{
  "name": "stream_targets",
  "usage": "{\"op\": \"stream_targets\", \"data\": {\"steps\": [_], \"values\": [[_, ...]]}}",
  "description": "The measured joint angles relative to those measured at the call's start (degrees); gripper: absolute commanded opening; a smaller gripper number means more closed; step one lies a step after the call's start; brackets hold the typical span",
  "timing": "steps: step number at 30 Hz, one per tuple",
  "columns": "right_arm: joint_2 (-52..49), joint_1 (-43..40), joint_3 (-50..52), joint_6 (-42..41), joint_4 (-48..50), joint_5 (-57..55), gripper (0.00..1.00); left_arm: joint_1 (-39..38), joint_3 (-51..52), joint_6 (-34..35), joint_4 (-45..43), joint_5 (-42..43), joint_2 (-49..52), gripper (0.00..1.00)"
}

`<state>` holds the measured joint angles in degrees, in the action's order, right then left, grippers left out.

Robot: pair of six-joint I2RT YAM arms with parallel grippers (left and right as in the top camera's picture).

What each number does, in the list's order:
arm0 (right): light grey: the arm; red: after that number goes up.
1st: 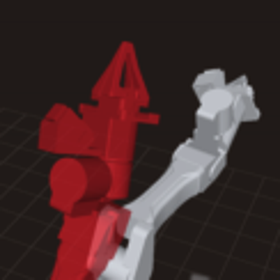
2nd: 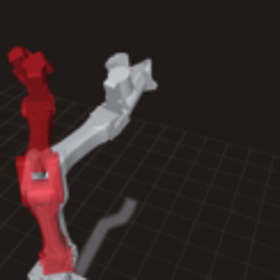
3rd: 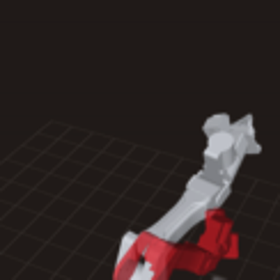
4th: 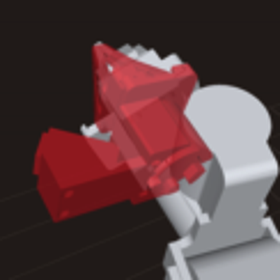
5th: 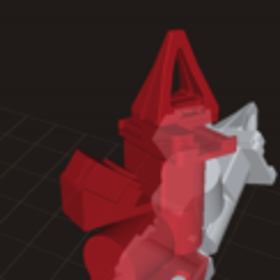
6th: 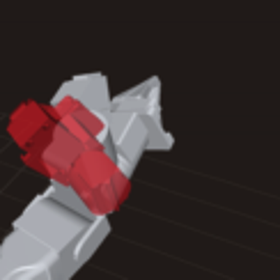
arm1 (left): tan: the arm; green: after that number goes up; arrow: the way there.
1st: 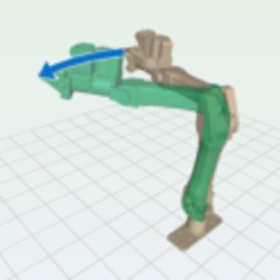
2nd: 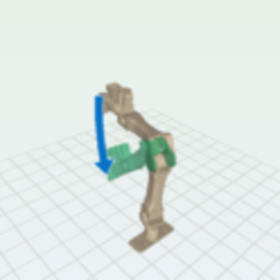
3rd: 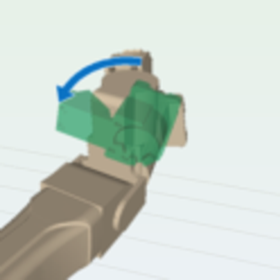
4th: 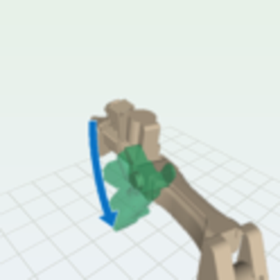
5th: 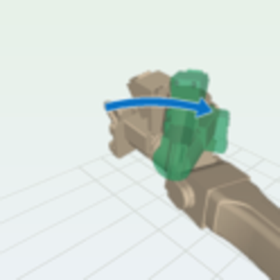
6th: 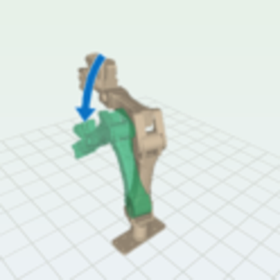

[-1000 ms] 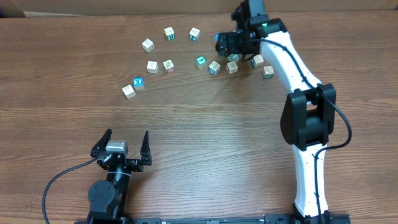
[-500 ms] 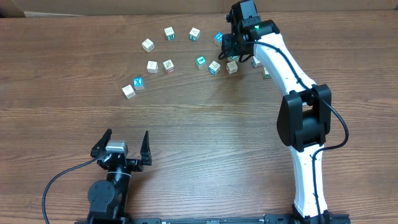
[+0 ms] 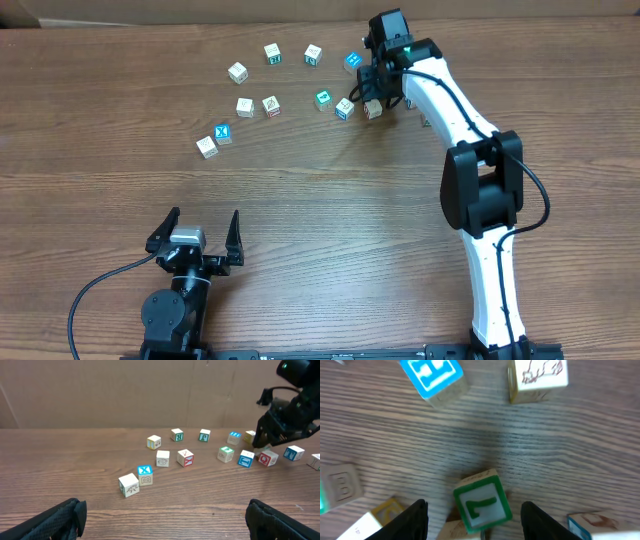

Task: Form a horizontal line
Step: 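Lower the right gripper onto a white block and close on it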

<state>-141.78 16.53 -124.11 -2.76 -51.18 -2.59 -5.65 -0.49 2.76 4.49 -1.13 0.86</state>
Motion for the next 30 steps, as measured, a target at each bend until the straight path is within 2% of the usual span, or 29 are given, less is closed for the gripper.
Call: {"op": "stream_targets", "data": {"steps": [13, 16, 21, 23, 24, 25, 27, 28, 30], "values": [[-0.6, 0.0, 0.0, 0.0, 0.9, -0.8, 0.56, 0.0, 0.0, 0.0, 0.0, 0.0, 0.0, 0.99], [-1.4, 0.0, 0.0, 0.2, 1.7, -0.8, 0.48, 0.0, 0.0, 0.0, 0.0, 0.0, 0.0, 1.00], [-2.7, 0.0, 0.0, 0.1, 2.5, -0.9, 0.42, 0.0, 0.0, 0.0, 0.0, 0.0, 0.0, 0.99], [-2.8, 0.0, 0.0, 0.0, 2.6, -0.8, 0.43, 0.0, 0.0, 0.0, 0.0, 0.0, 0.0, 1.00], [-2.8, 0.0, 0.0, 0.0, 2.8, -0.9, 0.53, 0.0, 0.0, 0.0, 0.0, 0.0, 0.0, 1.00], [-2.8, 0.0, 0.0, -0.2, 3.1, -0.9, 0.56, 0.0, 0.0, 0.0, 0.0, 0.0, 0.0, 1.00], [-2.8, -0.1, 0.0, 0.1, 3.7, -1.2, 0.56, 0.0, 0.0, 0.0, 0.0, 0.0, 0.0, 0.99], [-2.8, -0.2, 0.0, 0.2, 3.8, -1.3, 0.55, 0.0, 0.0, 0.0, 0.0, 0.0, 0.0, 1.00], [-2.8, -0.4, 0.0, 0.3, 4.2, -1.3, 0.45, 0.0, 0.0, 0.0, 0.0, 0.0, 0.0, 0.99]]}}
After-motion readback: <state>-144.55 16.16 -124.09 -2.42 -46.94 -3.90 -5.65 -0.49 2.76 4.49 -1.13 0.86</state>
